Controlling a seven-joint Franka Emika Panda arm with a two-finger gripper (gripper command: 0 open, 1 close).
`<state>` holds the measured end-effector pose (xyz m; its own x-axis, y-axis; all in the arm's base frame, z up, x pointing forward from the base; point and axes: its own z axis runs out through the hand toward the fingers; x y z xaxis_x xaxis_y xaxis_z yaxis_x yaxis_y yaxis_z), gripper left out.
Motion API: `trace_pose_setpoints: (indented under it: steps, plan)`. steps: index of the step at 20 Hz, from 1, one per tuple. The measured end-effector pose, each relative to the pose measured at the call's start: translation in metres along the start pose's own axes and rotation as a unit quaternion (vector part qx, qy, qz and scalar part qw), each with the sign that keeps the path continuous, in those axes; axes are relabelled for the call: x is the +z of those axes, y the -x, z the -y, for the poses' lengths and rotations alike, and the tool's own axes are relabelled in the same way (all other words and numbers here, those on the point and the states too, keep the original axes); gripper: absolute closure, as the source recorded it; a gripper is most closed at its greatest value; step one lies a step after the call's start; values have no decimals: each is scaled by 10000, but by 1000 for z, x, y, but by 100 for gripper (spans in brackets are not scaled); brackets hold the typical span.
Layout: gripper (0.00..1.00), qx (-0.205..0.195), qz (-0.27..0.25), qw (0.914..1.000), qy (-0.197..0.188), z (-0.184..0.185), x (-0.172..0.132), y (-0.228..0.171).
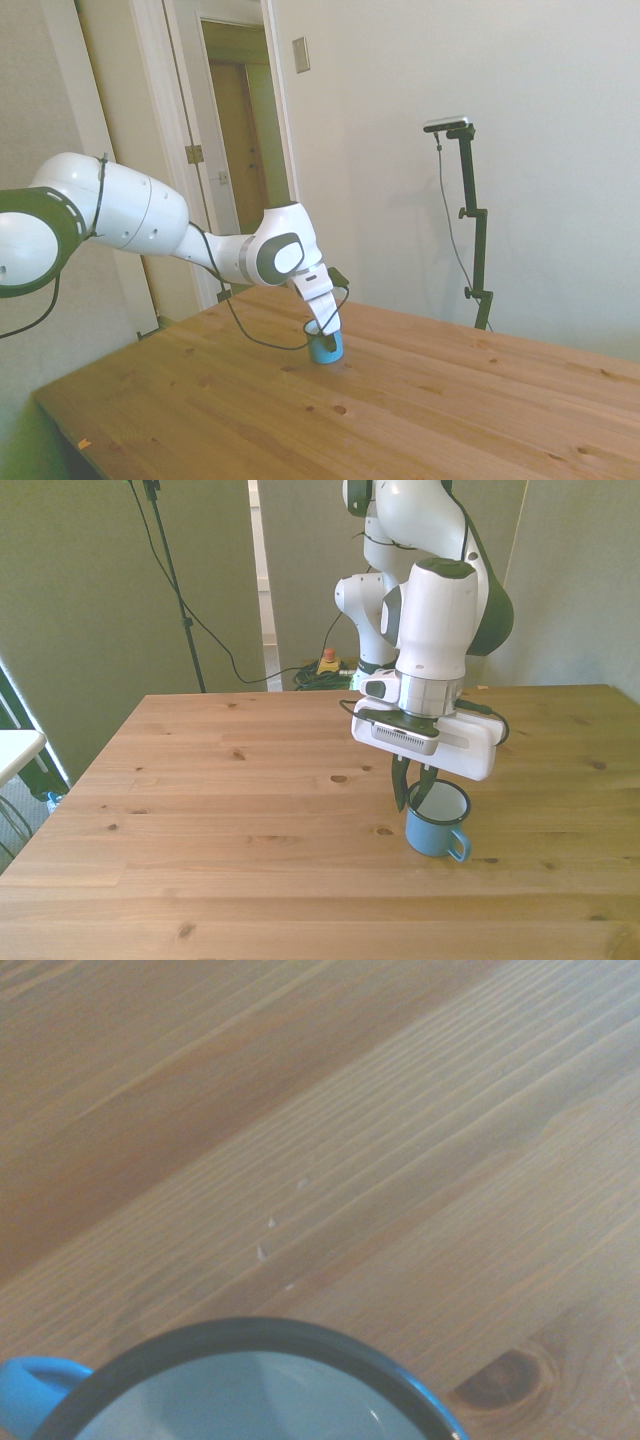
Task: Flip the mug upright
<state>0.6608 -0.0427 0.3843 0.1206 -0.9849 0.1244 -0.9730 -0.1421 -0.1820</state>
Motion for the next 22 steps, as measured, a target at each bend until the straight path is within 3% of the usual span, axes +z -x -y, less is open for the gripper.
trace_pose_setpoints:
  steps: [6,10,16,22]
  plan:
    - [0,24,-29,9999,-128,-2,-25,-15]
    - [0,-228,25,9997,-61,-12,-54,-28]
    - [0,-1238,-4,9920,-254,-51,-111,-23]
    - [0,-2253,-112,9742,-70,-81,-117,16]
